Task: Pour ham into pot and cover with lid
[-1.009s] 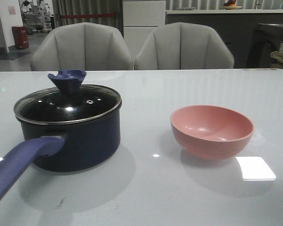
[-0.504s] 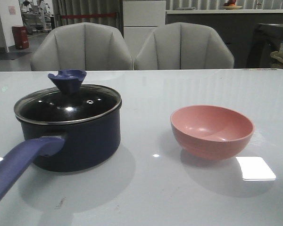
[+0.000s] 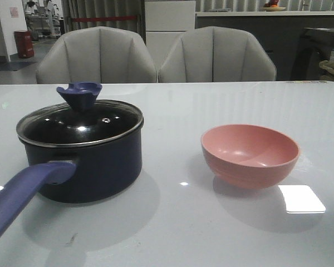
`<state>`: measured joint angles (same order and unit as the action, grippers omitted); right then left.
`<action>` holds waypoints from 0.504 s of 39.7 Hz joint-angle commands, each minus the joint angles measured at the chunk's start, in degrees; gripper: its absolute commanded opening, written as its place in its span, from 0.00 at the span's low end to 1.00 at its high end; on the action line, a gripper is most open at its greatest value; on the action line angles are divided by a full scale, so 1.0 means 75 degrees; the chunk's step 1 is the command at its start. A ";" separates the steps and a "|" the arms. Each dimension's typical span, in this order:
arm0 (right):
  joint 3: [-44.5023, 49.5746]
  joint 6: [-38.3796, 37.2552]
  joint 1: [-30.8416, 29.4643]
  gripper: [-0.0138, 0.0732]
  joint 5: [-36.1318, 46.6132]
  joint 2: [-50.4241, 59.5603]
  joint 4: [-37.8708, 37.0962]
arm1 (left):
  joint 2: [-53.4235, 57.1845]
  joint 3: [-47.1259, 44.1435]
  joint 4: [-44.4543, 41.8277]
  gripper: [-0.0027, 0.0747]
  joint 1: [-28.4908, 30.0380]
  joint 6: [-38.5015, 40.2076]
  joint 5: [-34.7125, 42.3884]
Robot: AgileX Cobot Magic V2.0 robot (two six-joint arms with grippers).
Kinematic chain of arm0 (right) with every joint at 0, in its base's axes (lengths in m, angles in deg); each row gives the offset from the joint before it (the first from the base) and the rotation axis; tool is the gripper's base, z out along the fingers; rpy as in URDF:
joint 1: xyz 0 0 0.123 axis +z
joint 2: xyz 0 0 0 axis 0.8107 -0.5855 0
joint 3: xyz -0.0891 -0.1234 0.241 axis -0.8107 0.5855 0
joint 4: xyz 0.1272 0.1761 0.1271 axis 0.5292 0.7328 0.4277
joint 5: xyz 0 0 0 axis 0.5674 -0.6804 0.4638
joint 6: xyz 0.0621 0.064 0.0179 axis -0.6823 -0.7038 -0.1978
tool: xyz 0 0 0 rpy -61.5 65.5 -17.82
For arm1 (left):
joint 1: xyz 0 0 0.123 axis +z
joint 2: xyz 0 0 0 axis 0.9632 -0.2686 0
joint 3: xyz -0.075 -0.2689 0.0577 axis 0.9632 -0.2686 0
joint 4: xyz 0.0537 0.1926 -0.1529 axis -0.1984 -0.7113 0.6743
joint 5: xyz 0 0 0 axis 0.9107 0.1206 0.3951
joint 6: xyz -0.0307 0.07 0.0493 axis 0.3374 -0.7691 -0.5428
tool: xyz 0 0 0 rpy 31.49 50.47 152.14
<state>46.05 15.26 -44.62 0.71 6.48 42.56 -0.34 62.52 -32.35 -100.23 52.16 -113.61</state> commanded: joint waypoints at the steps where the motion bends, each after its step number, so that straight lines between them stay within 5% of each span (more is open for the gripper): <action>1: -0.0288 0.0025 -0.0050 0.45 0.0564 0.0019 0.0029 | -0.0104 0.0206 0.0091 0.18 -0.0019 0.0040 0.0647; 12: -0.0288 0.0025 -0.0050 0.45 0.0564 0.0019 0.0029 | -0.0098 -0.0034 0.0000 0.18 0.0116 0.0001 0.0786; 20: -0.0288 0.0025 -0.0050 0.45 0.0557 0.0019 0.0029 | 0.0651 -0.1360 0.0000 0.18 0.1785 0.0001 0.2729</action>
<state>46.05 15.26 -44.62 0.76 6.48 42.56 2.68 54.50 -33.31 -91.40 52.17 -104.39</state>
